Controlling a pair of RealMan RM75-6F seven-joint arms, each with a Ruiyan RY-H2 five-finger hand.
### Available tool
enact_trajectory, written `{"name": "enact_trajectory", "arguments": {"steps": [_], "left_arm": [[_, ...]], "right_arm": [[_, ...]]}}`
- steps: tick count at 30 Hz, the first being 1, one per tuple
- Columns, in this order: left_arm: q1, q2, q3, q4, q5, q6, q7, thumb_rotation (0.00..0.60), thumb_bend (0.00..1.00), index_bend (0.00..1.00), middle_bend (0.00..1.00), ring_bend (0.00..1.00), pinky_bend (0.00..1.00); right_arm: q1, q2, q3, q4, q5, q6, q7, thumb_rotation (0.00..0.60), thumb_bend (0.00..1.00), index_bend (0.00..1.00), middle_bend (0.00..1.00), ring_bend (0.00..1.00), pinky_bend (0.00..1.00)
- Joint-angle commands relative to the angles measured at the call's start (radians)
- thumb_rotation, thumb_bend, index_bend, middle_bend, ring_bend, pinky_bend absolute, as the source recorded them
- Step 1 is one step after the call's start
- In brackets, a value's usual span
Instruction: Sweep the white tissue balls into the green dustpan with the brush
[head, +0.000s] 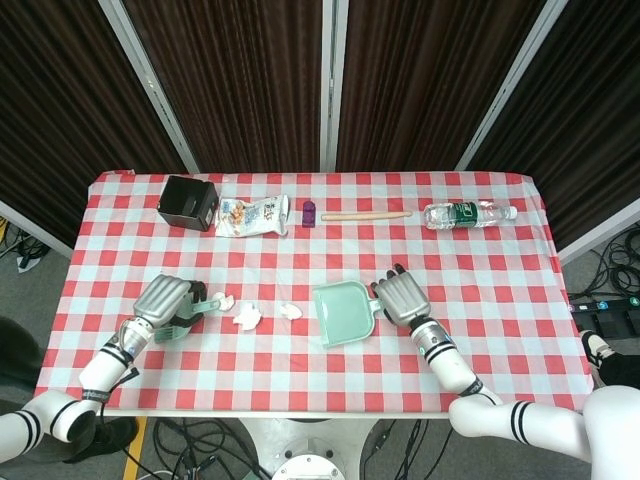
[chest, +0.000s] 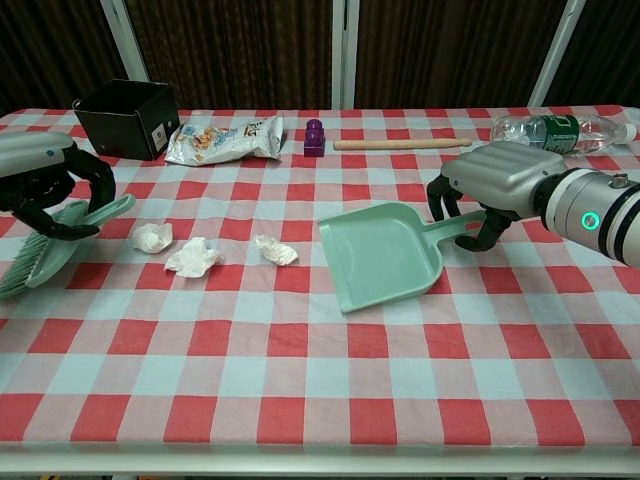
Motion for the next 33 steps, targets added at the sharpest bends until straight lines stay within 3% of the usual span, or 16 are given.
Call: {"name": "enact_trajectory", "arguments": {"steps": [1, 10, 18, 33], "left_arm": [[-0.010, 0.007, -0.011, 0.005, -0.010, -0.018, -0.030, 0.600, 0.47, 0.59, 0.57, 0.80, 0.91], [-0.040, -0.004, -0.040, -0.006, -0.028, -0.053, -0.087, 0.600, 0.47, 0.59, 0.57, 0.80, 0.91], [-0.083, -0.067, -0.082, 0.019, -0.071, -0.113, -0.163, 0.600, 0.47, 0.59, 0.57, 0.80, 0.91], [-0.170, -0.204, -0.152, 0.059, -0.057, -0.118, -0.267, 0.600, 0.47, 0.59, 0.57, 0.80, 0.91]], "right_arm": [[0.013, 0.018, 0.012, -0.026, 0.021, -0.005, -0.010, 0.600, 0.36, 0.64, 0.57, 0.34, 0.20], [0.072, 0.039, 0.027, -0.083, 0.138, -0.025, -0.092, 0.600, 0.36, 0.68, 0.59, 0.37, 0.20], [0.127, 0.026, 0.021, -0.095, 0.220, -0.019, -0.150, 0.600, 0.36, 0.68, 0.60, 0.38, 0.20], [0.164, -0.021, 0.008, -0.057, 0.259, -0.001, -0.128, 0.600, 0.36, 0.69, 0.61, 0.39, 0.20]]}}
